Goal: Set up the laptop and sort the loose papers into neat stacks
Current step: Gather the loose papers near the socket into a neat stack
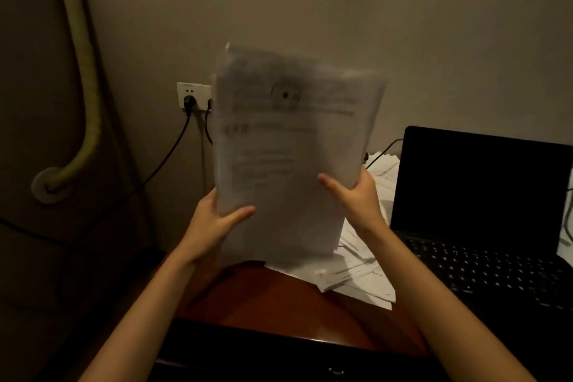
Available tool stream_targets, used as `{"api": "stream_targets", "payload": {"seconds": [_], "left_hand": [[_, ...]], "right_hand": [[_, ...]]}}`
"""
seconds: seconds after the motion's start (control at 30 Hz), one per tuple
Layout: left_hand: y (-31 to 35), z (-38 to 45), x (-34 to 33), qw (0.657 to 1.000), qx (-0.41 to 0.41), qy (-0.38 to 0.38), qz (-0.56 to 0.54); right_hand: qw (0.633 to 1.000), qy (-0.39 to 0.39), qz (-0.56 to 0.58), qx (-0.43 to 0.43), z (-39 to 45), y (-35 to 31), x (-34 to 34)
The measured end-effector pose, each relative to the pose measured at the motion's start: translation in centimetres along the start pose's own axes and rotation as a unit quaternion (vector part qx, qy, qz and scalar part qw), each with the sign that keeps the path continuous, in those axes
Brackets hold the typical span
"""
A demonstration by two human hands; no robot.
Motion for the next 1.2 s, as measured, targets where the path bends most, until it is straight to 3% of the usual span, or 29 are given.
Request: {"api": "stream_targets", "payload": {"seconds": [0.1,0.3,0.37,0.47,0.53,0.6,0.67,0.73,0.8,0.9,1.0,1.1,1.2], "left_hand": [[-2.0,-1.5,0.6,0.997,0.042,0.041,-0.044],[-4.4,-2.0,0.5,0.991,0.113,0.044,-0.060],[-5.5,-2.1,0.4,0.990,0.135,0.037,-0.035],[-7.0,-2.1,0.6,0.983,0.176,0.048,-0.021],[-7.7,-1.8,1.5,0.977,0.200,0.076,-0.018],[-8.4,-1.3,2.9,0.971,0.207,0.117,-0.022],[-9.2,-1.1,4.0,0.965,0.215,0.148,-0.031],[-9.8,-1.3,4.7,0.956,0.232,0.174,-0.041],[-10.0,-1.4,5.0,0.952,0.237,0.188,-0.046],[-9.7,-1.3,4.8,0.957,0.224,0.181,-0.033],[-9.4,-1.2,4.6,0.963,0.207,0.172,-0.019],[-9.2,-1.3,4.5,0.964,0.204,0.171,-0.018],[-9.0,-1.3,4.3,0.966,0.199,0.162,-0.018]], "right_hand": [[0.999,-0.030,-0.029,-0.024,-1.2,2.3,-0.7],[0.998,-0.016,-0.060,-0.005,-1.2,1.3,-1.3],[0.994,-0.027,-0.091,-0.047,-0.6,2.2,-1.3],[0.973,-0.076,-0.112,-0.186,-0.6,5.9,-1.5],[0.965,-0.063,-0.140,-0.212,-0.2,7.6,-0.1],[0.947,-0.031,-0.294,-0.122,1.1,8.0,2.4],[0.883,-0.060,-0.463,-0.033,1.5,8.8,3.6],[0.823,-0.121,-0.555,0.019,1.2,10.3,3.6],[0.791,-0.144,-0.591,0.067,1.0,10.6,3.3],[0.774,-0.128,-0.606,0.131,1.3,9.2,2.8],[0.780,-0.157,-0.600,0.091,0.5,9.2,2.5],[0.725,-0.203,-0.644,0.135,-1.3,9.3,1.5],[0.679,-0.167,-0.696,0.163,-1.3,8.8,2.3]]}}
Point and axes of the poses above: each hand's wrist, its own z-axis towards the middle knuckle, its own x-axis out of the back of the hand, y = z × x, the point moved 10 cm from there along z, towards the middle knuckle, and after that the axes turned 12 degrees about y, right-handed, at the moved point
